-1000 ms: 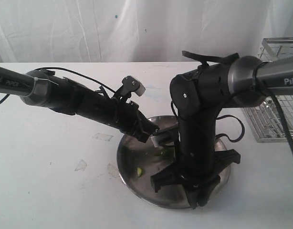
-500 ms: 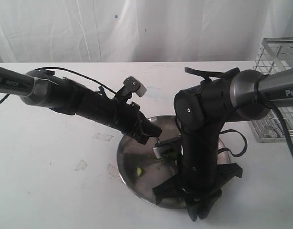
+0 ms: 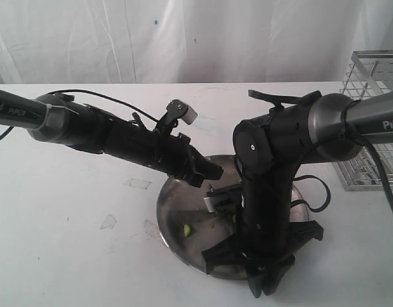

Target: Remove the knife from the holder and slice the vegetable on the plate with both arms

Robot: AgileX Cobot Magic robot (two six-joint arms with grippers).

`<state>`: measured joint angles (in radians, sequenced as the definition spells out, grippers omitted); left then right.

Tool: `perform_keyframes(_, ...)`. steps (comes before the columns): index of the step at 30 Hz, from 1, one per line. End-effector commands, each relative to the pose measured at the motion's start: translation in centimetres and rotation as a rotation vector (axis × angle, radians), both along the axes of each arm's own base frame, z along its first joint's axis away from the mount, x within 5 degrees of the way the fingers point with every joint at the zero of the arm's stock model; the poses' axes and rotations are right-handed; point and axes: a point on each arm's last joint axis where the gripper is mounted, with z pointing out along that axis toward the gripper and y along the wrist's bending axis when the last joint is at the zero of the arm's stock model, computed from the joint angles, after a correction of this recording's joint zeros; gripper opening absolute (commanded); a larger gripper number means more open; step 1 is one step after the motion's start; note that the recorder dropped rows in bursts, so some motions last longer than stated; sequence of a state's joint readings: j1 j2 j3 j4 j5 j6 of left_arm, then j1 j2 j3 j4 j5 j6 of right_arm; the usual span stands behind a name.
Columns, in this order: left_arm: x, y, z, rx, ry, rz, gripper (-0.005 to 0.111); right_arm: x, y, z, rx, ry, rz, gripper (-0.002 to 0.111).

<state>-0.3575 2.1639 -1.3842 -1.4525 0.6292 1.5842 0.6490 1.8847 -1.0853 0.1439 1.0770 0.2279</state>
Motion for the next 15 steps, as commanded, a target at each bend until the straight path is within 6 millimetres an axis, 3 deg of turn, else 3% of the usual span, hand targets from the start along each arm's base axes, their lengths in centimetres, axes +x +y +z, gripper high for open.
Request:
perform_keyframes(1,0.0,-0.3,-1.7,-0.018,0.065,0.019,0.0,-0.1,0.0,0.2,0.01,-0.011,0.004,0.0)
perform_keyframes(6,0.2,-0.4,-3.5,-0.039,0.123,0.049,0.0,-0.1,0.0,0.2,0.01,-0.011,0.004,0.0)
perform_keyframes(15,0.1,-0.6,-3.0,-0.095,0.12,0.029,0.0,0.1,0.1,0.1,0.021,-0.038,0.005,0.0)
